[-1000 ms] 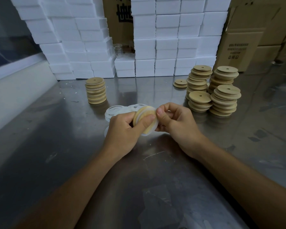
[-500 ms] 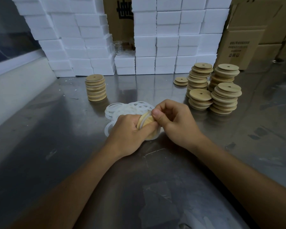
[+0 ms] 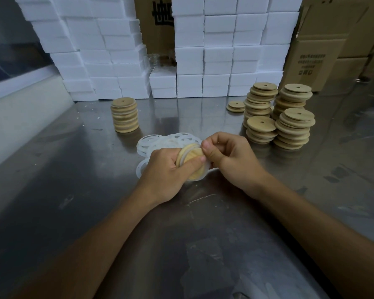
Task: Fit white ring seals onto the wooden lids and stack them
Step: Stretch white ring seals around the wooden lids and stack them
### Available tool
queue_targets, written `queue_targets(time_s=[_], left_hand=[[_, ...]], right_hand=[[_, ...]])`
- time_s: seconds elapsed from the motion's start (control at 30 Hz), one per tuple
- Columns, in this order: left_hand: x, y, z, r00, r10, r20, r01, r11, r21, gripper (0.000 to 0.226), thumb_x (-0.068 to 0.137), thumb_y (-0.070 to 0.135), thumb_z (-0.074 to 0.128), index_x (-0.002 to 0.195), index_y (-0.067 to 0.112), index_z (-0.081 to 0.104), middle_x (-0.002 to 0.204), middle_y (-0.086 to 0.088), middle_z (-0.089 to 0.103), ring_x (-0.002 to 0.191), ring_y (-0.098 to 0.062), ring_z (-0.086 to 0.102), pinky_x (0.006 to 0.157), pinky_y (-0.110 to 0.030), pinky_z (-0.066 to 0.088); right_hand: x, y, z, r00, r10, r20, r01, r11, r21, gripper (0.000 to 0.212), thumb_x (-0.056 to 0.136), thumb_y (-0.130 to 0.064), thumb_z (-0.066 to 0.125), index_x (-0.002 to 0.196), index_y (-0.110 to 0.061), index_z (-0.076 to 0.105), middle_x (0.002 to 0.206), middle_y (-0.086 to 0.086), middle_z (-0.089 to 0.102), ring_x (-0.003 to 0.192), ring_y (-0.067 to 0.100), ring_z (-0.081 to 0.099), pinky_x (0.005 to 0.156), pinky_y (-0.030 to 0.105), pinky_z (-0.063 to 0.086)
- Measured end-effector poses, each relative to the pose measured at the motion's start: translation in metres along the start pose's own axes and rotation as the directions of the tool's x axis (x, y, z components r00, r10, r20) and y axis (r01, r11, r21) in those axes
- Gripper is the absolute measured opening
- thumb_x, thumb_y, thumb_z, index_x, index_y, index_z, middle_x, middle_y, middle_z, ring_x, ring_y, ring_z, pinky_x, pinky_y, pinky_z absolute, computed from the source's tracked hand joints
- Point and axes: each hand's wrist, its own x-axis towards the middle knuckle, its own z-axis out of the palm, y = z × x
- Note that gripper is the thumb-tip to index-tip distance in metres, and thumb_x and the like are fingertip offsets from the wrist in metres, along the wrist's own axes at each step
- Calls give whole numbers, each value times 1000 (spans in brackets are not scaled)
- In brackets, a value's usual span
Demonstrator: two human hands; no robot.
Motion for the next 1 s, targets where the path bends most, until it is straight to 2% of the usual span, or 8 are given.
queue_targets(time_s=[0.1,0.2,0.33,0.5,0.57,0.7,0.8,1.0], left_hand=[[-1,1,0,1000,12,2,-12,1000,-5,17,89,30,68,90,16,76,81,7,75,76,-5,69,69,-23,57],[-1,2,1,1000,14,8,-14,1000,-25,13,89,32,67,81,23,72,63,18,68,59,3,64,54,-7,44],[0,3,0,1000,24,-21,-24,999,-27,20,88,37,66,83,19,73,67,14,69,63,-1,65,58,-12,46],[3,2,-1,995,47,-87,-52,996,-66,44,87,41,64,82,-2,71,77,-17,71,72,-29,66,69,-45,53],[2,1,-1,996,32,-78,-37,997,-62,45,88,44,65,84,0,73,78,-14,72,74,-26,67,71,-44,54],[1,-2,-1,999,-12,-38,10,999,-51,31,82,43,74,89,13,76,77,3,74,70,-9,69,61,-25,54],[1,-3,-2,998,-59,23,59,998,-37,29,78,43,68,93,20,74,85,4,74,81,-11,70,72,-33,57],[-1,1,-1,999,-13,46,9,996,87,41,78,57,56,87,20,73,80,4,72,76,-11,67,74,-43,54]], right_hand=[[1,-1,1,1000,22,-1,-22,1000,3,14,96,-8,56,88,-1,64,73,12,70,66,16,67,62,24,58],[2,-2,0,999,37,-22,-37,999,18,14,96,-8,56,85,-4,64,74,16,70,65,17,67,61,25,58],[1,-1,1,999,31,-17,-31,999,43,13,96,-9,57,88,-2,63,70,8,70,64,13,67,60,23,55],[1,2,2,997,72,-10,-72,996,47,14,97,-13,57,89,-2,61,62,-1,67,57,10,62,60,25,55],[0,3,2,999,42,-23,-42,999,5,12,97,-9,57,86,-4,60,59,-4,65,54,7,60,57,24,54],[-3,4,4,989,-138,-56,122,965,-234,11,96,-9,59,86,-10,60,67,-3,65,61,11,60,59,31,53],[-5,4,5,968,-250,-9,228,897,-379,6,95,-10,59,89,-9,60,71,-6,64,65,13,60,59,27,49],[-4,1,5,996,-81,-21,71,949,-307,13,97,-6,54,86,-5,61,69,-3,61,65,10,56,63,27,47]])
